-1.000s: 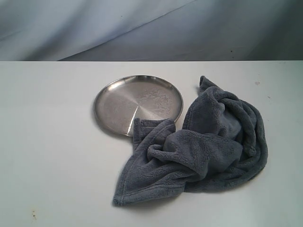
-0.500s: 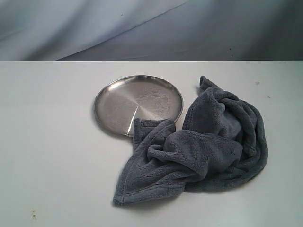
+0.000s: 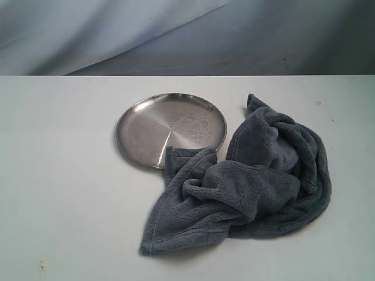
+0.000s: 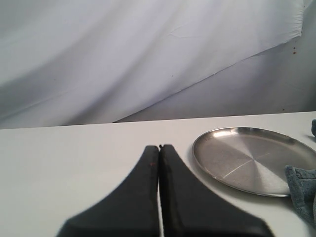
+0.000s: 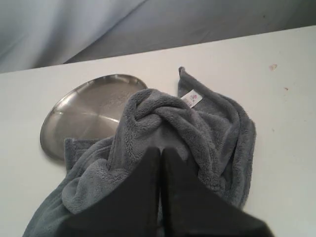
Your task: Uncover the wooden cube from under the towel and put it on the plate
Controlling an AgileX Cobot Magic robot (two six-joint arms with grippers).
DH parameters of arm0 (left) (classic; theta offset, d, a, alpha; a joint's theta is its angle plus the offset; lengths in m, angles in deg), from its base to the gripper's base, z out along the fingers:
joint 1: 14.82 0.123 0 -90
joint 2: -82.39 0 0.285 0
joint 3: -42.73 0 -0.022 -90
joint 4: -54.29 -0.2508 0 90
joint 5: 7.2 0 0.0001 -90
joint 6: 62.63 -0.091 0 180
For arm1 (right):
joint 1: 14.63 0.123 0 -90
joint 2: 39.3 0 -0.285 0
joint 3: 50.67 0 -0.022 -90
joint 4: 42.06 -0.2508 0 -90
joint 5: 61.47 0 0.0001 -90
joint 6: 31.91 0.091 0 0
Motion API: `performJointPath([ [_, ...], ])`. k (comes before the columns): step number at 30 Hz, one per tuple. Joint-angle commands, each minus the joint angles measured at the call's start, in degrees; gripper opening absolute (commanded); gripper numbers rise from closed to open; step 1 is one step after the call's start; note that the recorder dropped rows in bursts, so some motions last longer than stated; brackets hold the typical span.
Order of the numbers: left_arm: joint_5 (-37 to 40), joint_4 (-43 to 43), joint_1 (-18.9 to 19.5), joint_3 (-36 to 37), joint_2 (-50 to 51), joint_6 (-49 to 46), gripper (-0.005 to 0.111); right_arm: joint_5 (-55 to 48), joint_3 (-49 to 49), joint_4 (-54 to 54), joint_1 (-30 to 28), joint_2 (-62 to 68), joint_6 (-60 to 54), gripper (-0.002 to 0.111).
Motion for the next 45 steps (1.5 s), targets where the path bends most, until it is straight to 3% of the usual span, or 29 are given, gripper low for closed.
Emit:
performJointPath([
  [1,-0.02,0.1,-0.28,0.25,-0.24,0.14,0.0,-2.44,-3.93,-0.91,-0.38,5.36,-2.21,0.0],
  [8,-0.02,0.1,-0.28,0.25,-0.24,0.14,0.0,-5.6,-9.25,-0.7,0.54,14.19,-3.81,0.0],
  [17,-0.02,0.1,-0.28,0.25,-0.24,0.14,0.0,-6.25,-14.18,1.96,8.13,25.63,-3.27,0.0],
  [34,-0.02,0.1,-0.28,0.25,-0.24,0.14,0.0,-17.57,-29.83,21.9,17.8,43.29,13.21,0.0],
  [45,-0.02,0.1,-0.28,0.25,-0.24,0.14,0.0,-26.63,-37.39,25.71,18.53,53.34,17.1,0.0],
])
